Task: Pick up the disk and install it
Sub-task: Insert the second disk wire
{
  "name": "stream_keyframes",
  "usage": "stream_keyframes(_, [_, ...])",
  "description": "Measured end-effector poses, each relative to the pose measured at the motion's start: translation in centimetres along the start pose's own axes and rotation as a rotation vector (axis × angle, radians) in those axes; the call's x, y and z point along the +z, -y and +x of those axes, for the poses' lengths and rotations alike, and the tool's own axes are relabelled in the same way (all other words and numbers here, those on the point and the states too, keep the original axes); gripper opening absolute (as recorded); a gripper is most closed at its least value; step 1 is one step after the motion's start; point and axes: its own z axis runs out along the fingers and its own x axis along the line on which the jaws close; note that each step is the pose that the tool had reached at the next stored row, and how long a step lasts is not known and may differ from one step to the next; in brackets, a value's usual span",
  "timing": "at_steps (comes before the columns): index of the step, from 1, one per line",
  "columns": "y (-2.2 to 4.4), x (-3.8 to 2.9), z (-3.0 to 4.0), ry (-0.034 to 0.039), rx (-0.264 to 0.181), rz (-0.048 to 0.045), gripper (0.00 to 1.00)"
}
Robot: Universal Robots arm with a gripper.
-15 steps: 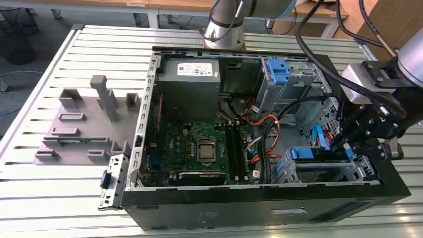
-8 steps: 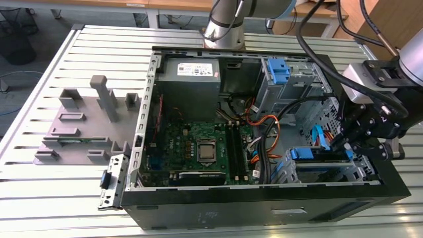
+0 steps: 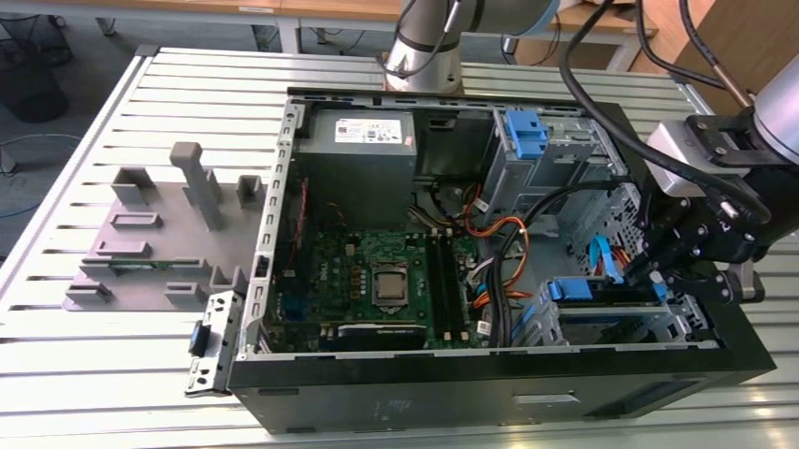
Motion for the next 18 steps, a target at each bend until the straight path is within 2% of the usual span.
stream_keyframes(10, [0.00,0.13,0.01,0.0001,0.000,0.0000,0.16])
stream_keyframes(14, [-0.01,-0.17,-0.01,0.0001,0.000,0.0000,0.16])
stream_keyframes(18, [0.00,-0.21,-0.01,-0.0013,0.008,0.0004,0.16])
